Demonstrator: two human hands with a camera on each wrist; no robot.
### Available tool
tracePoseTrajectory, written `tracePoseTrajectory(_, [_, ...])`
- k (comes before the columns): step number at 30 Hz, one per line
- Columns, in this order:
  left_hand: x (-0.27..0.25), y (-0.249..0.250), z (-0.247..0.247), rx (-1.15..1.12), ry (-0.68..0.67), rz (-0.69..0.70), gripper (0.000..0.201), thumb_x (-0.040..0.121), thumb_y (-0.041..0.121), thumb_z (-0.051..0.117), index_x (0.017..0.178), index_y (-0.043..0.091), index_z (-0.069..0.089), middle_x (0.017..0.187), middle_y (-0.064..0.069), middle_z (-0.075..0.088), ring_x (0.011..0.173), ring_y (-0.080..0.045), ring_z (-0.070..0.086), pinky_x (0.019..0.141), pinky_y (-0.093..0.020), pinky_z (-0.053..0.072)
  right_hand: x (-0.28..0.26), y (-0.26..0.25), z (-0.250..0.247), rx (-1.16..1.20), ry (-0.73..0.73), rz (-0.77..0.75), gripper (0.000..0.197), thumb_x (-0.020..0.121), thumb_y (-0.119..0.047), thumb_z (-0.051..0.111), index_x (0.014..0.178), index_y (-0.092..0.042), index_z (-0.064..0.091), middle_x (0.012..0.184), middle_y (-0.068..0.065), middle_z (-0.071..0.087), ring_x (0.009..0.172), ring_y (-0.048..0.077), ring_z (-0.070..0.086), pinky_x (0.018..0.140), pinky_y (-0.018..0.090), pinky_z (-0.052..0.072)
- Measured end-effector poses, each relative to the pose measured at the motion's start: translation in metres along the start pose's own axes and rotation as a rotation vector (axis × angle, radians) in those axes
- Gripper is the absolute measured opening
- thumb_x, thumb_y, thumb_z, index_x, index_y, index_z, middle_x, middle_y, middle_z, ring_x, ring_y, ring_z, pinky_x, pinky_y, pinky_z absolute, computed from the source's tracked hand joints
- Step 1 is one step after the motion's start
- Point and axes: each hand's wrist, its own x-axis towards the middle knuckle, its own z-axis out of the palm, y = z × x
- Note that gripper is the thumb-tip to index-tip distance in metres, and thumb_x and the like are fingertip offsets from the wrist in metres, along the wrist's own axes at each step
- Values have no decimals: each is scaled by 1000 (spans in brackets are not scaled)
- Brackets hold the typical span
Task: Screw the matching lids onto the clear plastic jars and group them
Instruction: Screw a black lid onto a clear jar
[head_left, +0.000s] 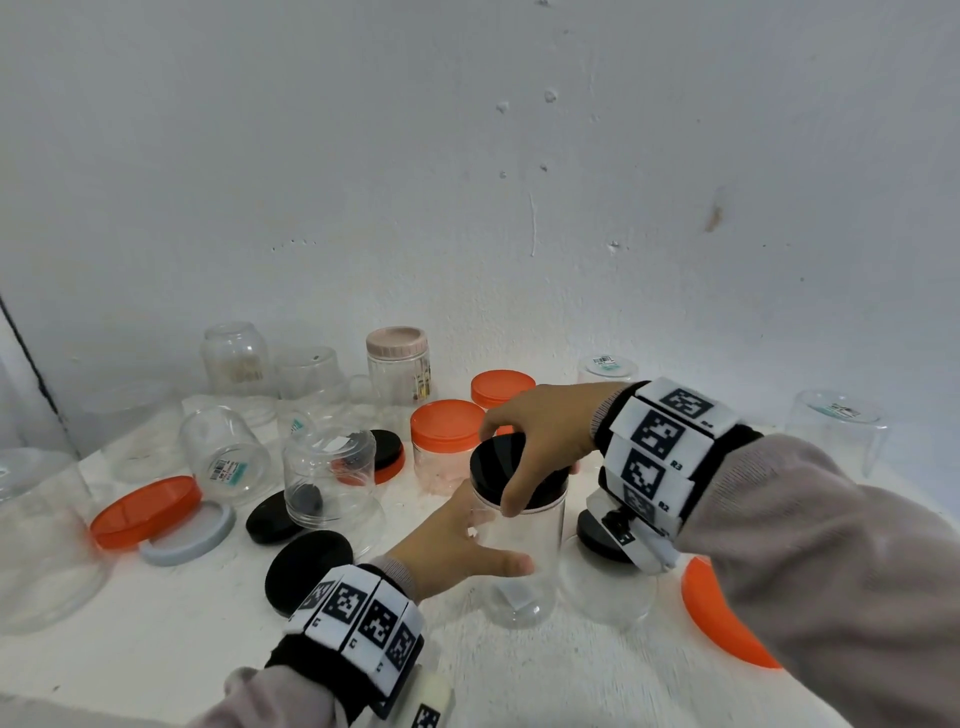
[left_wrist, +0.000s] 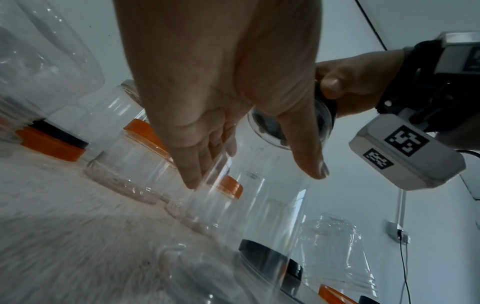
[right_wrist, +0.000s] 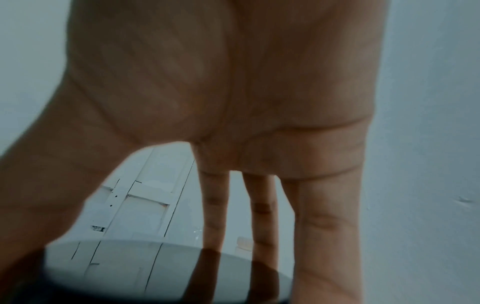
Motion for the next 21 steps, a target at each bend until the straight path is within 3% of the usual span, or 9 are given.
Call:
tracePoseTrajectory(5, [-1,0,0,0,3,1,96,72,23,82,145,37,22,146,15,36,135,-12,34,107,-31,29,-2,-1,5,-13,44,55,74,70,-67,68,128,-28,48,87,-13,46,56,0,48,55,23,40])
tracePoseTrajectory(8, [-1,0,0,1,1,3,93,73,23,82,143,38,23,145,16,35,135,-11,34,107,-31,29,-3,-2,4,-21,21,60,77,70,-68,67,132,-29,45,105,-8,50,60,1,48,58,24,41])
tracePoseTrajectory(11, [0,0,1,11,9,6,91,73,23,82,141,39,24,143,17,37,133,-10,34,104,-29,30,-4,-1,2,-22,-28,23,83,69,-62,72,139,-34,39,126,-10,46,71,2,45,70,27,44])
tracePoseTrajectory(16, [1,-2,2,-3,20,9,91,73,22,82,142,38,25,142,17,38,132,-11,35,102,-28,30,-4,1,2,-34,19,-5,77,68,-60,74,135,-36,45,108,-15,45,60,-4,41,70,28,45])
tracePoseTrajectory(21, [1,-5,1,9,31,5,92,69,27,84,141,42,28,135,22,36,130,-11,37,100,-27,32,-1,-1,11,-23,108,62,73,67,-74,65,116,-20,56,100,-4,60,54,5,51,52,22,42])
